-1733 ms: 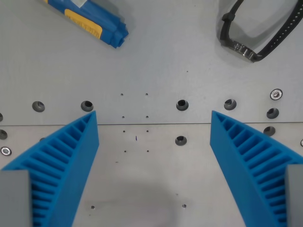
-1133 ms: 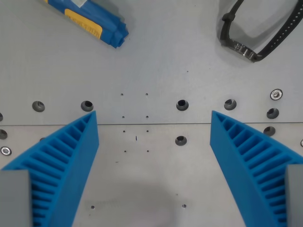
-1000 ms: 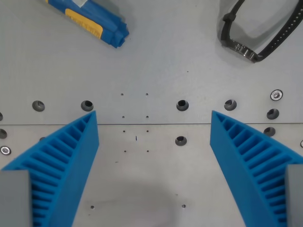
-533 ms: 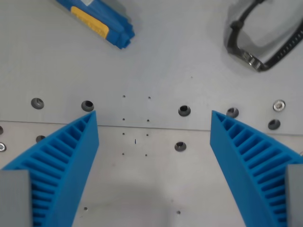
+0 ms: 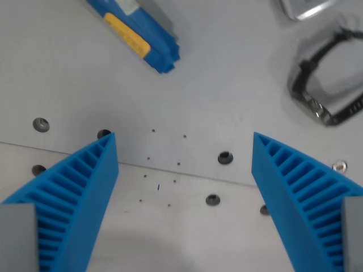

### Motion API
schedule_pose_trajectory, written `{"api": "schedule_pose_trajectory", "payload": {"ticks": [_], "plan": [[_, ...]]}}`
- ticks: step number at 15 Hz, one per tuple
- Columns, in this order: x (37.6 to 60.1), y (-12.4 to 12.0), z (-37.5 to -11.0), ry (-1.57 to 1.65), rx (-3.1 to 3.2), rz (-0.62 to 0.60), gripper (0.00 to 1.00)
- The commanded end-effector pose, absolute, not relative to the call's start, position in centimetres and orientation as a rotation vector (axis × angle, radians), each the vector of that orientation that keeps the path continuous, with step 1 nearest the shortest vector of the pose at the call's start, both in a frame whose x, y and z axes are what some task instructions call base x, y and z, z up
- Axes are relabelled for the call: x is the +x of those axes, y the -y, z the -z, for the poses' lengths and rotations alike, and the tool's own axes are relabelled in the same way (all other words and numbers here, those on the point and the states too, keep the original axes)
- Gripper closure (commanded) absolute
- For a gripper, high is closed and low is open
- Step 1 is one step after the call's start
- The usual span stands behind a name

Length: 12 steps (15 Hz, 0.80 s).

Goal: Move above the blue bag

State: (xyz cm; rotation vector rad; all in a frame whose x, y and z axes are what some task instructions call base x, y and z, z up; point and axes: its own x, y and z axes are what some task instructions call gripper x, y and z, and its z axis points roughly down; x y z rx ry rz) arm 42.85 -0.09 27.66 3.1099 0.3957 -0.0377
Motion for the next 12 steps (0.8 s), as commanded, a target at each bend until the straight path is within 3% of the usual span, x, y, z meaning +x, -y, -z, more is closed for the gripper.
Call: {"api": "schedule_pose_trajectory", "payload": {"ticks": [1, 12], "plan": [[42.9, -0.6, -26.5, -0.853, 3.005, -0.083, 0.00], [45.0, -4.1, -21.4, -1.323, 2.811, -0.089, 0.00]]}}
